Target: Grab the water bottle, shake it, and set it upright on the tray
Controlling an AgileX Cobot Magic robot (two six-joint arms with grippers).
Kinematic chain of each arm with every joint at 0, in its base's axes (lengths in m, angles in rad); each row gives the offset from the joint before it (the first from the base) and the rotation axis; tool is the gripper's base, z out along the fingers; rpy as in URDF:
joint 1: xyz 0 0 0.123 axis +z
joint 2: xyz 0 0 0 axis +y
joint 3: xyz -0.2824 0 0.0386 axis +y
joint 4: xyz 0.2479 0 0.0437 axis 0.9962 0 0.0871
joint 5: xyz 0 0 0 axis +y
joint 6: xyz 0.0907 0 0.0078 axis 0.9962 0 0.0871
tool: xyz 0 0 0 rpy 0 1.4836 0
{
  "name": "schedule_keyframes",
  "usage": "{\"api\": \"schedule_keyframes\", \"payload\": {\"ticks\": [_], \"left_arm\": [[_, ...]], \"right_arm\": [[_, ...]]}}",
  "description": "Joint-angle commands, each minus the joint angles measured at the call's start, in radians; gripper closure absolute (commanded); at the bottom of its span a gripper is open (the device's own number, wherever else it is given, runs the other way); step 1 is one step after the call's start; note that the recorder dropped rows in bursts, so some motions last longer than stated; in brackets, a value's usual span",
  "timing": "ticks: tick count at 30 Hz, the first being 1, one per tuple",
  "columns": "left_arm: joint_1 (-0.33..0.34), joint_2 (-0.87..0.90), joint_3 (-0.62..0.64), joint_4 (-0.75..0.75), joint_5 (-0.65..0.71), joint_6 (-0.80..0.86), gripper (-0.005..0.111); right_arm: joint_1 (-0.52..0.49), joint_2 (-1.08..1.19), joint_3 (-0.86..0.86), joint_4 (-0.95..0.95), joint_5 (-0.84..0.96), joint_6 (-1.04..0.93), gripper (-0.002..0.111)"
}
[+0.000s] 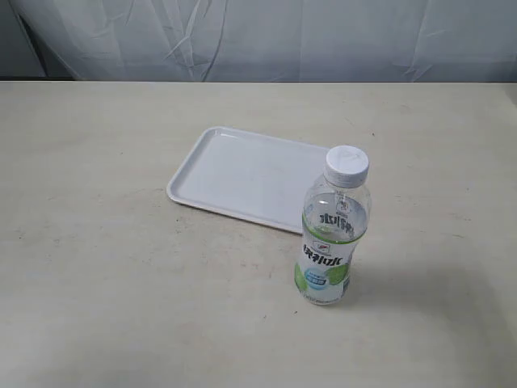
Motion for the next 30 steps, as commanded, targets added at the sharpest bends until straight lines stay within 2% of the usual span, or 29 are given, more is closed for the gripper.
{"api": "schedule_keyframes", "payload": {"ticks": [1, 7, 12, 14, 15, 17, 18, 19, 20, 21, 23, 26, 28, 30], "left_arm": [[0.0, -0.005, 0.004, -0.002, 0.002, -0.002, 0.106], [0.0, -0.005, 0.004, -0.002, 0.002, -0.002, 0.106], [0.0, -0.005, 0.004, -0.002, 0.002, -0.002, 0.106], [0.0, -0.005, 0.004, -0.002, 0.002, -0.002, 0.106], [0.0, -0.005, 0.004, -0.002, 0.002, -0.002, 0.106], [0.0, -0.005, 0.004, -0.002, 0.002, -0.002, 0.106], [0.0, -0.005, 0.004, -0.002, 0.002, -0.002, 0.106], [0.0, -0.005, 0.004, -0.002, 0.002, -0.002, 0.106], [0.0, -0.005, 0.004, -0.002, 0.002, -0.002, 0.106], [0.0, -0.005, 0.004, -0.002, 0.002, -0.002, 0.106], [0.0, -0.005, 0.004, -0.002, 0.002, -0.002, 0.106], [0.0, -0.005, 0.004, -0.002, 0.002, -0.002, 0.106], [0.0, -0.005, 0.004, -0.002, 0.002, -0.002, 0.106], [0.0, -0.005, 0.004, -0.002, 0.002, -0.002, 0.106]], "right_arm": [[-0.005, -0.008, 0.002, 0.069, -0.184, 0.017, 0.095], [-0.005, -0.008, 0.002, 0.377, -0.395, 0.118, 0.095], [-0.003, -0.008, 0.002, 0.426, -0.461, 0.231, 0.095], [0.011, -0.008, -0.038, 0.24, -0.346, 0.266, 0.095], [0.025, -0.008, -0.132, 0.062, -0.158, 0.266, 0.095], [0.03, 0.038, -0.304, -0.085, 0.137, 0.253, 0.097], [0.03, 0.076, -0.366, -0.137, 0.218, 0.232, 0.1], [0.03, 0.161, -0.495, -0.173, 0.372, 0.16, 0.109], [0.03, 0.217, -0.557, -0.173, 0.443, 0.09, 0.109], [0.03, 0.328, -0.659, -0.127, 0.58, -0.06, 0.109], [0.03, 0.496, -0.771, -0.103, 0.714, -0.165, 0.109], [0.03, 0.669, -0.828, -0.059, 0.739, -0.179, 0.109], [0.03, 0.747, -0.821, 0.094, 0.778, -0.217, 0.109], [0.03, 0.814, -0.771, 0.414, 0.83, -0.577, 0.109]]}}
